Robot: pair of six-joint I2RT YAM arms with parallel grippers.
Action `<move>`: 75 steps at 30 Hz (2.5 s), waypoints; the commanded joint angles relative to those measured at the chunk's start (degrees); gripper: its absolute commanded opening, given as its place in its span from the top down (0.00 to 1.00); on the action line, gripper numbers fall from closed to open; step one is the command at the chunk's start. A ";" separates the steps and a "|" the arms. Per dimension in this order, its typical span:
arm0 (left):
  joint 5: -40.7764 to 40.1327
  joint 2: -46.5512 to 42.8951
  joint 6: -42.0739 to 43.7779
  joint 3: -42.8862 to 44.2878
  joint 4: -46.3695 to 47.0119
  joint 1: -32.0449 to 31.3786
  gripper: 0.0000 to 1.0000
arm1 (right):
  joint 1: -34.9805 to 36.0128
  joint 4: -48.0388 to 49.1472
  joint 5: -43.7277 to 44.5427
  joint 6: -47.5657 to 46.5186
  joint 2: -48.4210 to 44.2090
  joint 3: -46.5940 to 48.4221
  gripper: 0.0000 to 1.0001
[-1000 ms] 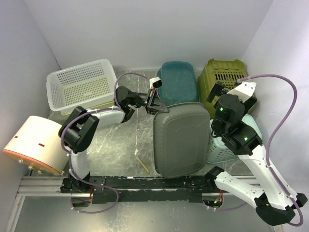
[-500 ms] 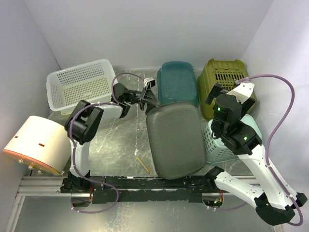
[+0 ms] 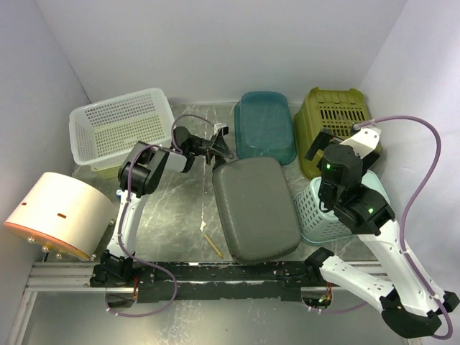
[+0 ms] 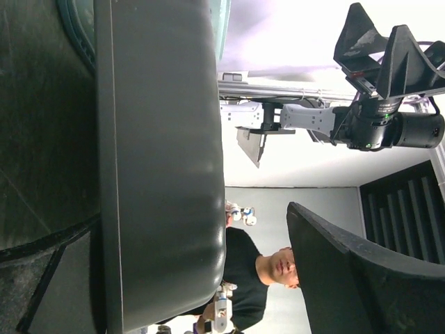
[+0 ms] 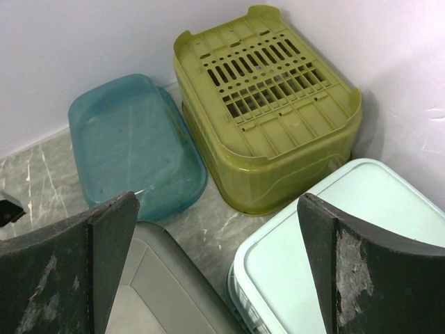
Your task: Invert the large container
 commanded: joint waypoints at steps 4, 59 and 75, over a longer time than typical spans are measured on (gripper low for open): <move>0.86 0.62 -18.62 2.00 17.09 0.64 0.01 | -0.12 0.39 -3.50 1.65 1.56 1.29 0.00; -62.57 -18.53 109.79 27.48 -114.61 -11.39 0.01 | -0.11 18.31 -35.02 8.70 6.44 -15.46 0.00; -77.47 -33.06 101.99 14.91 -102.79 -12.89 0.01 | -0.05 15.87 -34.44 8.92 5.34 -10.93 0.00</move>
